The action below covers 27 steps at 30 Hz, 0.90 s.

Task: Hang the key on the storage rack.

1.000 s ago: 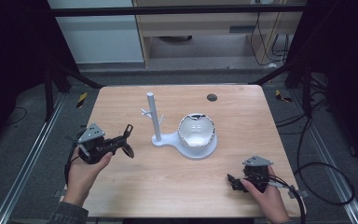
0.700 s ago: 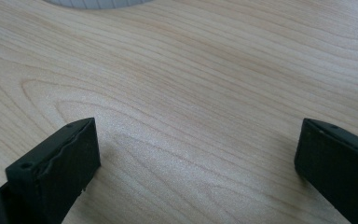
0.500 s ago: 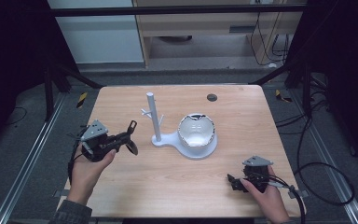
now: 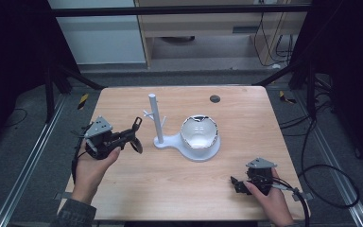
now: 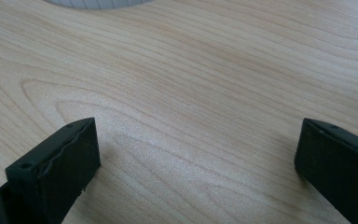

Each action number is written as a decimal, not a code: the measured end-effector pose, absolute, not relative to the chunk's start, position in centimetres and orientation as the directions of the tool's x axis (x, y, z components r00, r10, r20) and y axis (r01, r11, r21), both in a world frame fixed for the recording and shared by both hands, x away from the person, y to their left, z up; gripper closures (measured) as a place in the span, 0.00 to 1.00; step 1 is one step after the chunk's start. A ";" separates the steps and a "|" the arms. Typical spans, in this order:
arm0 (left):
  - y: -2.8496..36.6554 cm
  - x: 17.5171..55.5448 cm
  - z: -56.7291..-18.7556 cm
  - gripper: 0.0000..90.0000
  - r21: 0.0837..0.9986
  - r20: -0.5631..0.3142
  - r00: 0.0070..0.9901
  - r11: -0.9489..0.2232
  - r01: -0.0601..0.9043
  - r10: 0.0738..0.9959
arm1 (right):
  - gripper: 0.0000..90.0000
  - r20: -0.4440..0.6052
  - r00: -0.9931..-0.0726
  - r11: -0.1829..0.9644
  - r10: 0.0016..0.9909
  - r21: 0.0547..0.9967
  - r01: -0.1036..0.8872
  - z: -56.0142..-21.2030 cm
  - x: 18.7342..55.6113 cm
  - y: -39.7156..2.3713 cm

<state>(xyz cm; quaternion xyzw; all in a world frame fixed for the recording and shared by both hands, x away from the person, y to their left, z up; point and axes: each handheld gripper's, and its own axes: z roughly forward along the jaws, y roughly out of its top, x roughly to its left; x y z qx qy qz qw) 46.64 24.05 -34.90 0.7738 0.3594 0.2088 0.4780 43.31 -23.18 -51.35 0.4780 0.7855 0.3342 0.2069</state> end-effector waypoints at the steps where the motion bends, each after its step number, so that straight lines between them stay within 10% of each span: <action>1: 24.0 46.7 -34.8 0.89 0.890 -0.015 0.656 -0.290 0.353 0.754 | 0.00 -0.007 -0.457 0.321 0.889 0.723 0.612 -51.4 43.3 -23.2; 27: 22.7 47.5 -33.8 0.89 0.884 0.003 0.657 -0.309 0.350 0.754 | 0.00 -0.006 -0.458 0.320 0.889 0.723 0.613 -51.4 43.3 -23.2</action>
